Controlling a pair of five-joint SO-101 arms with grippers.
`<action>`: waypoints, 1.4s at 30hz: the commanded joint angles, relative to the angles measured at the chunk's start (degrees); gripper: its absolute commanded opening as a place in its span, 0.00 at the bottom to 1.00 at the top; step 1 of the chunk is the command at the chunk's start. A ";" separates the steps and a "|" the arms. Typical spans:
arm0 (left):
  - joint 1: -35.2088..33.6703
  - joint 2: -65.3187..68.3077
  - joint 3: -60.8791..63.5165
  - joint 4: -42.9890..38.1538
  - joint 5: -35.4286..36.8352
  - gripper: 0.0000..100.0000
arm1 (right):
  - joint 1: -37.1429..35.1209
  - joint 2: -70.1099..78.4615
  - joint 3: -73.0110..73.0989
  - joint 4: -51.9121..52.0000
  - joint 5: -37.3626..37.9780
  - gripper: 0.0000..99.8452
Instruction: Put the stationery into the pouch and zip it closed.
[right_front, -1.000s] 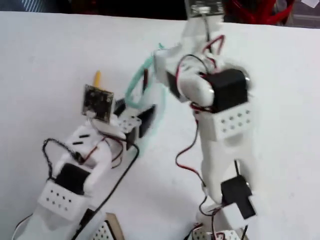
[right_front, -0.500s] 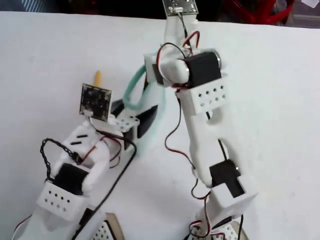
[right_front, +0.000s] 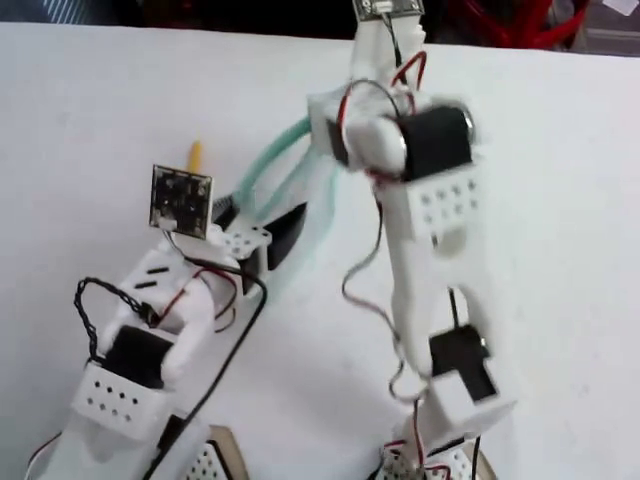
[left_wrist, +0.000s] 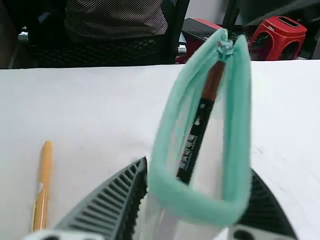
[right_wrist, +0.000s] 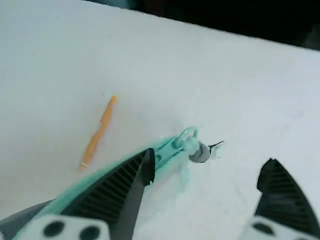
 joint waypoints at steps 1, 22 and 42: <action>2.07 -0.48 0.62 -3.52 0.35 0.27 | -2.86 -3.74 1.05 0.31 0.79 0.33; 1.80 -0.57 3.60 -8.18 0.26 0.26 | -1.10 0.13 5.89 0.13 0.44 0.33; 1.80 -0.57 3.78 -8.26 0.26 0.26 | -0.92 0.13 -1.41 0.13 -7.30 0.33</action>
